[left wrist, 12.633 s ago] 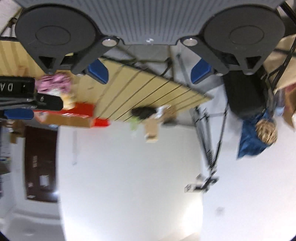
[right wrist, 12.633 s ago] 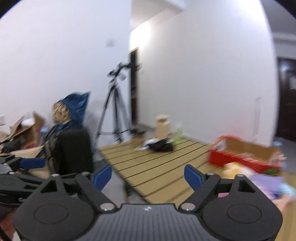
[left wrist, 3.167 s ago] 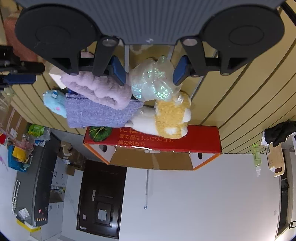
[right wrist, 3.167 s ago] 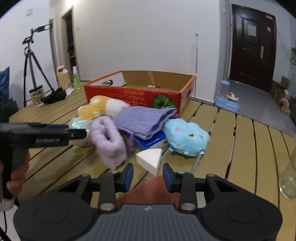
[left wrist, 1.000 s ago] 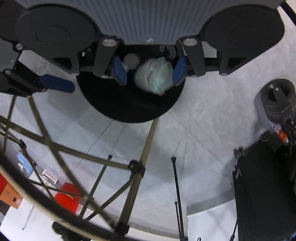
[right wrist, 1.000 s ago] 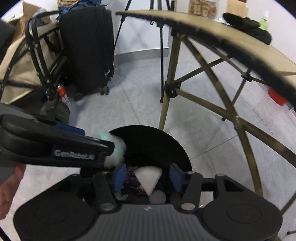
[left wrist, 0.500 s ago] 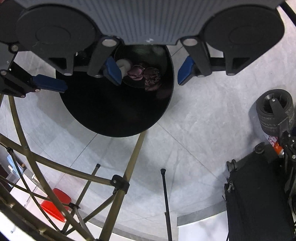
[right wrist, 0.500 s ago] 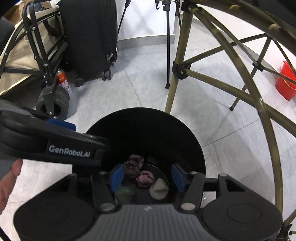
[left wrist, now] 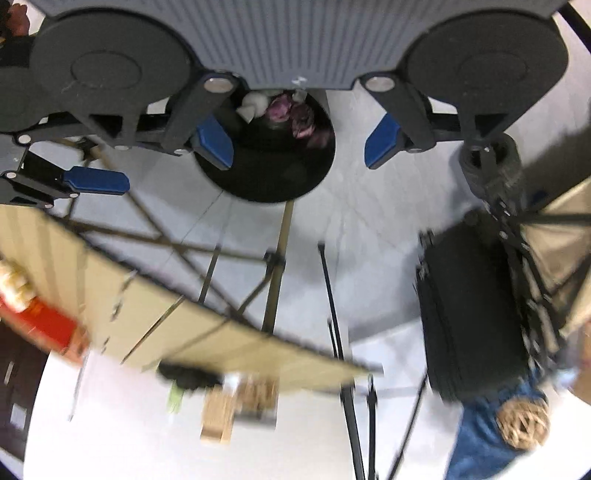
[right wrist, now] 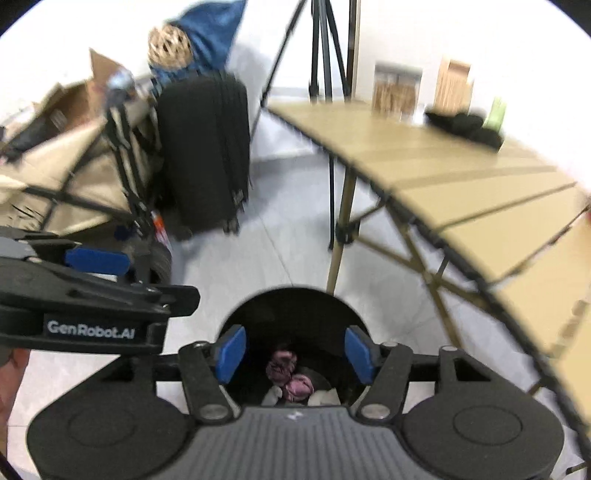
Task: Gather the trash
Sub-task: 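Move both grippers back toward the red sponge block on the table, then close both grippers on the red sponge block, then carry the red sponge block over the black bin and open both grippers, then move both grippers back toward the lilac fluffy scrunchie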
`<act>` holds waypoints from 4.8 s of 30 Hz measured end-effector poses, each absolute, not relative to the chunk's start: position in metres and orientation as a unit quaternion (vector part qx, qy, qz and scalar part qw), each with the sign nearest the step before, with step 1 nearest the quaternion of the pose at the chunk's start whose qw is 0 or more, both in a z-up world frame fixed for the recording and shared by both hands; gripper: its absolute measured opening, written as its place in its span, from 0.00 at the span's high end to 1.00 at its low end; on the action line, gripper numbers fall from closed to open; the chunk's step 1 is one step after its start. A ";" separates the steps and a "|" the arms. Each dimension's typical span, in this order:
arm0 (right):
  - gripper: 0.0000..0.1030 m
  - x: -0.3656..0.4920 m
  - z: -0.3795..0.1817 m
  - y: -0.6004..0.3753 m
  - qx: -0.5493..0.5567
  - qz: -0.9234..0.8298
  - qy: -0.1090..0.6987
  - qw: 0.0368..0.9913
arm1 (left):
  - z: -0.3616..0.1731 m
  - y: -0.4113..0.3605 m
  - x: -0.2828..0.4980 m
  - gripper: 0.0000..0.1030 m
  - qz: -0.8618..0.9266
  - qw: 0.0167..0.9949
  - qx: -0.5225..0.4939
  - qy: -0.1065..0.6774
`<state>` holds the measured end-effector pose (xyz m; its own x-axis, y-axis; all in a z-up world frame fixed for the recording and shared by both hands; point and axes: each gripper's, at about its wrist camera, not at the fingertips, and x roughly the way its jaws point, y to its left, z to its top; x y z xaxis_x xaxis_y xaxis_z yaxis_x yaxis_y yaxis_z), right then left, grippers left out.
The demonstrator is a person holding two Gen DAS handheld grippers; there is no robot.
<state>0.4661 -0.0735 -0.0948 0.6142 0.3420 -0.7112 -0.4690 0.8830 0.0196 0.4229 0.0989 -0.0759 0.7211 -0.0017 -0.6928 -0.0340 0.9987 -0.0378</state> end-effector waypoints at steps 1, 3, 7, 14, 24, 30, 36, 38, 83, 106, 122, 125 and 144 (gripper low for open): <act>0.39 0.449 -0.079 -0.080 -0.083 0.229 0.363 0.899 | -0.064 0.096 0.407 0.19 0.009 0.933 -0.027 0.360; 0.33 0.420 -0.054 -0.095 -0.080 0.232 0.338 0.908 | -0.045 0.090 0.377 0.18 0.009 0.941 -0.033 0.337; 0.31 0.352 -0.010 -0.137 -0.066 0.228 0.291 0.927 | -0.016 0.070 0.310 0.14 0.006 0.958 -0.031 0.286; 0.20 0.228 0.034 -0.221 -0.038 0.180 0.194 0.964 | -0.001 0.017 0.202 0.08 -0.015 0.976 -0.034 0.215; 0.18 0.135 0.022 -0.337 0.035 0.087 0.167 0.982 | -0.001 -0.077 0.179 0.07 -0.108 0.974 0.006 0.198; 0.31 0.172 0.002 -0.432 0.055 -0.011 0.181 0.982 | -0.017 -0.172 0.250 0.12 -0.166 0.961 0.030 0.217; 0.41 0.240 -0.014 -0.537 0.085 -0.052 0.211 0.972 | -0.033 -0.287 0.321 0.27 -0.243 0.927 -0.012 0.285; 0.41 0.269 -0.019 -0.562 0.079 -0.056 0.226 0.969 | -0.042 -0.323 0.337 0.30 -0.270 0.910 -0.033 0.312; 0.77 0.298 -0.004 -0.485 0.229 0.054 0.245 0.941 | -0.004 -0.213 0.359 0.70 -0.294 0.894 -0.141 0.307; 0.77 0.484 -0.040 -0.126 0.139 0.223 0.347 0.900 | -0.052 0.111 0.457 0.70 -0.092 0.910 -0.191 0.355; 0.76 0.558 -0.179 -0.072 0.054 0.170 0.444 0.878 | -0.194 0.138 0.547 0.57 -0.054 0.862 -0.158 0.478; 0.75 0.559 -0.183 -0.074 0.052 0.166 0.447 0.877 | -0.195 0.137 0.544 0.56 -0.053 0.861 -0.152 0.482; 0.52 0.411 -0.024 -0.143 0.017 0.218 0.286 0.933 | -0.019 0.067 0.378 0.13 0.008 0.967 0.003 0.255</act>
<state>0.4110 -0.1425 -0.0243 0.7408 0.4174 -0.5264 -0.3976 0.9040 0.1573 0.3779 0.0672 -0.0191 0.8701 0.0169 -0.4925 -0.0136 0.9999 0.0103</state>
